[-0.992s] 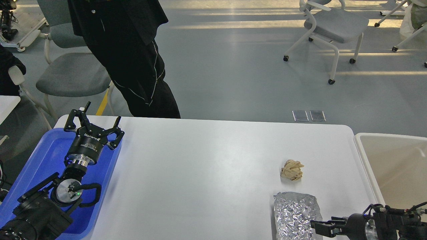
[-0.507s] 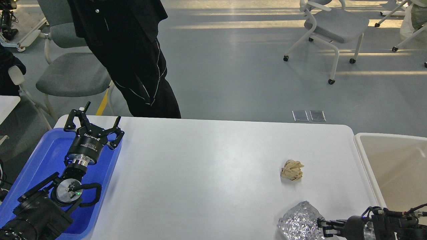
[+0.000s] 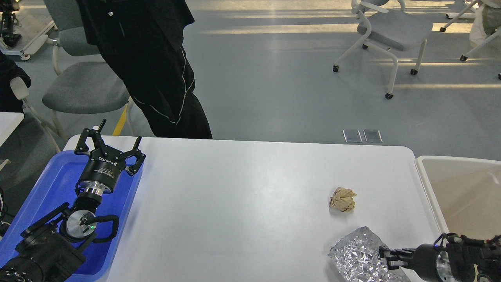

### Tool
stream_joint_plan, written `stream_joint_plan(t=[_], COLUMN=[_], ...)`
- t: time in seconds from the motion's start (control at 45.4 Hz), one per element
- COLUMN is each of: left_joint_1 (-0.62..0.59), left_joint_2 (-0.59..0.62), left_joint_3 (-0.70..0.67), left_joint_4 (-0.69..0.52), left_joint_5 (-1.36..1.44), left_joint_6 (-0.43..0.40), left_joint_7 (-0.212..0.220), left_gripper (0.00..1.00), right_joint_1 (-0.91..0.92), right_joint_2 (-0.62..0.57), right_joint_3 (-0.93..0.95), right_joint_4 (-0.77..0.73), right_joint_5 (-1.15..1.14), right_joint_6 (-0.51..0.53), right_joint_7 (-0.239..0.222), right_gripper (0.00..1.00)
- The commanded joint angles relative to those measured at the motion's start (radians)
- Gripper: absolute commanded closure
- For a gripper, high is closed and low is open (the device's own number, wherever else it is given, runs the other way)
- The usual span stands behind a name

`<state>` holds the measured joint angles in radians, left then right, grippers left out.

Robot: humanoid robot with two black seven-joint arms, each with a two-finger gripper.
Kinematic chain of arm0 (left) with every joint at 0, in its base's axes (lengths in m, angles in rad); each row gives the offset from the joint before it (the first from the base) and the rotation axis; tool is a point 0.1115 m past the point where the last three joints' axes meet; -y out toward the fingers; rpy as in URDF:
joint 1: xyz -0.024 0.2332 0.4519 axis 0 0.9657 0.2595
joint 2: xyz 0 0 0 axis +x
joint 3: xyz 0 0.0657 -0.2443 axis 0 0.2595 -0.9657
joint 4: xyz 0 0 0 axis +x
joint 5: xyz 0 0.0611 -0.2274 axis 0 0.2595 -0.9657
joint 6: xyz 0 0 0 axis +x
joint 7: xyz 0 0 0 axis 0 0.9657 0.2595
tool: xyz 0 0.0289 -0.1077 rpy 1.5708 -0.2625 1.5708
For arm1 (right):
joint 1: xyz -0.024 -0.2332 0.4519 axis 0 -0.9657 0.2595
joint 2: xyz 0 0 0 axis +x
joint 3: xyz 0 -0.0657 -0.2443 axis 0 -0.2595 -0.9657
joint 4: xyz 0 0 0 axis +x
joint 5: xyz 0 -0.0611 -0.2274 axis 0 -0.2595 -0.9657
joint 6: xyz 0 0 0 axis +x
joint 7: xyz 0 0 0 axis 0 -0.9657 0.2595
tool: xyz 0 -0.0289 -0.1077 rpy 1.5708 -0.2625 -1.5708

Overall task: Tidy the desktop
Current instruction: 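Lift the foil packet with the right gripper toward the white bin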

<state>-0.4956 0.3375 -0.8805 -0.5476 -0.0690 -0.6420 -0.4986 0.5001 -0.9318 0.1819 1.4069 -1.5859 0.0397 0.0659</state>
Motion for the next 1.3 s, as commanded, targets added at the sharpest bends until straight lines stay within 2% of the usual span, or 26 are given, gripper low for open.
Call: stream_joint_plan(t=[0.0, 0.264, 0.529, 0.859, 1.014, 1.278], left_joint_1=[0.000, 0.000, 0.000, 0.000, 0.000, 0.000], left_joint_2=[0.000, 0.000, 0.000, 0.000, 0.000, 0.000], left_joint_3=[0.000, 0.000, 0.000, 0.000, 0.000, 0.000], left_joint_4=[0.000, 0.000, 0.000, 0.000, 0.000, 0.000], left_joint_5=[0.000, 0.000, 0.000, 0.000, 0.000, 0.000], left_joint_6=[-0.001, -0.001, -0.001, -0.001, -0.001, 0.001], left_joint_7=[0.000, 0.000, 0.000, 0.000, 0.000, 0.000], left_gripper=[0.00, 0.00, 0.00, 0.00, 0.00, 0.00], right_joint_1=[0.080, 0.205, 0.376, 0.600, 0.647, 0.646], right_joint_2=[-0.133, -0.255, -0.354, -0.423, -0.424, -0.433], right_joint_3=[-0.001, 0.005, 0.017, 0.019, 0.019, 0.017], right_joint_4=[0.104, 0.190, 0.227, 0.256, 0.254, 0.245], right_joint_5=[0.040, 0.070, 0.156, 0.256, 0.256, 0.257], right_joint_6=[0.028, 0.107, 0.245, 0.419, 0.456, 0.453], right_joint_7=[0.002, 0.009, 0.077, 0.078, 0.078, 0.078], right_gripper=[1.00, 1.00, 1.00, 1.00, 1.00, 1.00])
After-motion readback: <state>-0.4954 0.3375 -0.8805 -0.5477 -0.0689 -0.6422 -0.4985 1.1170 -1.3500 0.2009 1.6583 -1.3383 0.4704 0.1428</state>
